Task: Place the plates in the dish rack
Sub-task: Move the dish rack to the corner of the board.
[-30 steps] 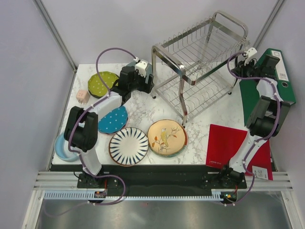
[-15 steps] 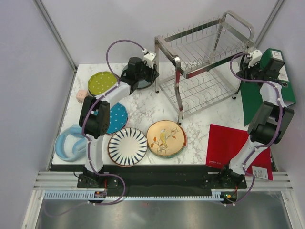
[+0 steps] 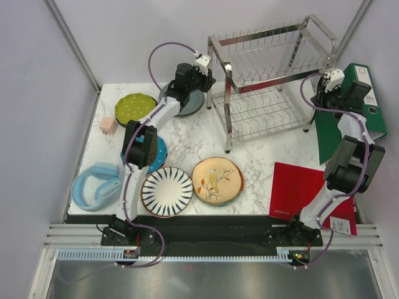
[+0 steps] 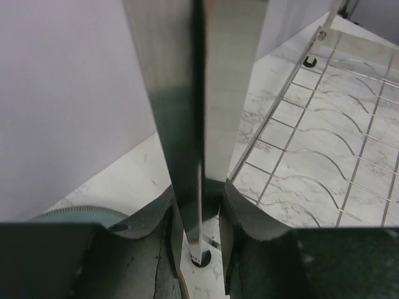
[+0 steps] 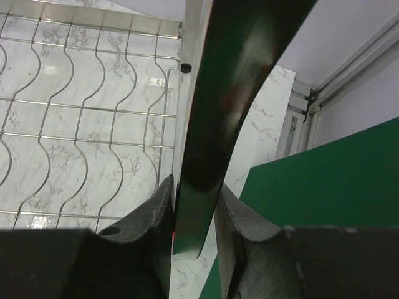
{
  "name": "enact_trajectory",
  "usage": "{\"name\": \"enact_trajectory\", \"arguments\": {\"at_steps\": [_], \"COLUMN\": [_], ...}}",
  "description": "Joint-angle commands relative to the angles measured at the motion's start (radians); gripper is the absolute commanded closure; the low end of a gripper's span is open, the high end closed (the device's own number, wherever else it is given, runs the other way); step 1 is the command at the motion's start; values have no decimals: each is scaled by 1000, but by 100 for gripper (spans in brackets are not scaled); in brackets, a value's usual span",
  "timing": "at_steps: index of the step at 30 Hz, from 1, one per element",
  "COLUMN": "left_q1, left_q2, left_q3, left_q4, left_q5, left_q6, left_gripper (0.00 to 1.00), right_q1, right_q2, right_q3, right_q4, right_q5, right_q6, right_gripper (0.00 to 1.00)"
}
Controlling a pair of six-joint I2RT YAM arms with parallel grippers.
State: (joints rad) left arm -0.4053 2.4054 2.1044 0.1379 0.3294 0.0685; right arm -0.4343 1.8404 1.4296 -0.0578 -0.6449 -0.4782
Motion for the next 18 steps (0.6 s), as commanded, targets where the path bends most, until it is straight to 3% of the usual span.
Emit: {"name": "enact_trajectory", "arguments": {"at_steps": [1,2,5,6,8,9,14,18], "left_q1": [0,0,2,3,3,5,3,-12], "left_q2": [101,107,68,42,-79,-118,-417,-679], "left_q3": [184,198,160,79,-48,-186,-618,-851], "left_q4": [45,46,55,69,156,181,259,269], "left_q5": [-50,-64,-76,-66,-55,-47,-59,-6], "left_q6": [70,79,109,135,154,183,226,163], "left_gripper": [63,60,45,42,38,37,32,32], "right_q1": [2,3,2,2,2,3,2,2], "right_q2": [-89,-96,-124,-131,-164,-174,-237,-260], "right_q3": [-31,-40,-64,-73,-99,-109,-142,-159], "right_q4": [95,92,87,88,87,88,84,90], "right_q5": [27,34,48,50,42,39,45,45], "right_q6": [-31,-30,-22,-22,-22,-19,23,30], "right_gripper": [100,100,67,56,49,43,34,33]}}
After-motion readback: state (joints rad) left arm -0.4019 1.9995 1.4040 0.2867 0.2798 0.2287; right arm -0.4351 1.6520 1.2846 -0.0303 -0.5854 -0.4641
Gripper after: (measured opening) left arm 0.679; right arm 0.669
